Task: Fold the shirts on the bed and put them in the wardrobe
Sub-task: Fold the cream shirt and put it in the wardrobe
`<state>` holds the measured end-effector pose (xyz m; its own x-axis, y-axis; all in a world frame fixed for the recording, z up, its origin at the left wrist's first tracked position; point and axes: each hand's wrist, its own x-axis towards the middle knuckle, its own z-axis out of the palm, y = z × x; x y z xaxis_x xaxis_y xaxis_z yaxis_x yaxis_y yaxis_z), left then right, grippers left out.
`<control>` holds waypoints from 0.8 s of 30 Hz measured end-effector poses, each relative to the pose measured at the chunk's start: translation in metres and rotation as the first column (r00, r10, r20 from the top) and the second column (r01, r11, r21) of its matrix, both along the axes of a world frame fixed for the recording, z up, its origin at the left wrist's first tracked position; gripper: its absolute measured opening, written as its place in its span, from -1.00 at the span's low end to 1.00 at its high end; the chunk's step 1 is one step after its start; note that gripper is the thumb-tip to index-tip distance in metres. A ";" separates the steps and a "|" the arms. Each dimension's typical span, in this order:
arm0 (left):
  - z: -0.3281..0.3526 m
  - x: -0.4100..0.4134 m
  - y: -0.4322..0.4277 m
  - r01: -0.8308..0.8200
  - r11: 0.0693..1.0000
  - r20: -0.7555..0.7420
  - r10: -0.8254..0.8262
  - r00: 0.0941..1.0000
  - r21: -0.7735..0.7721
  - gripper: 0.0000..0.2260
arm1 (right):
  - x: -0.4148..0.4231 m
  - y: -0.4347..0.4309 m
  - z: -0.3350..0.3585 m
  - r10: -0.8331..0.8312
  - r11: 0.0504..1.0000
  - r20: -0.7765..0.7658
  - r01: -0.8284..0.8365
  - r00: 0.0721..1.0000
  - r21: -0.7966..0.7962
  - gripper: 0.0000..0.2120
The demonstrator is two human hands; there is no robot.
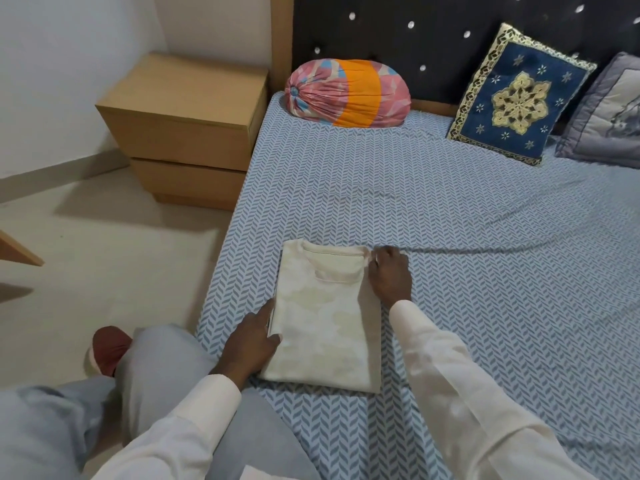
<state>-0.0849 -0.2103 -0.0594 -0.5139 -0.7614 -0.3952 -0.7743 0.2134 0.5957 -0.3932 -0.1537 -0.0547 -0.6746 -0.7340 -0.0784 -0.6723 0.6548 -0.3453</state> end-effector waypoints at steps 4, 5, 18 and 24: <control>-0.002 0.001 -0.001 0.025 1.000 -0.013 -0.025 1.000 -0.013 -0.30 | -0.002 -0.006 -0.003 0.105 0.949 0.050 -0.115 0.993 0.293 -0.57; -0.001 0.001 -0.002 0.011 1.000 -0.012 -0.011 1.000 -0.009 -0.29 | -0.005 -0.009 -0.001 0.103 0.944 0.087 -0.125 0.991 0.306 -0.57; 0.023 0.014 0.011 -0.051 0.901 -0.078 0.093 0.993 0.431 -0.14 | 0.067 0.089 0.010 -0.267 0.952 0.689 0.294 0.673 0.081 -0.41; 0.012 0.023 0.008 -0.042 0.902 -0.081 0.084 0.993 0.431 -0.12 | 0.105 0.139 0.032 -0.281 0.959 0.773 0.192 0.569 0.207 -0.59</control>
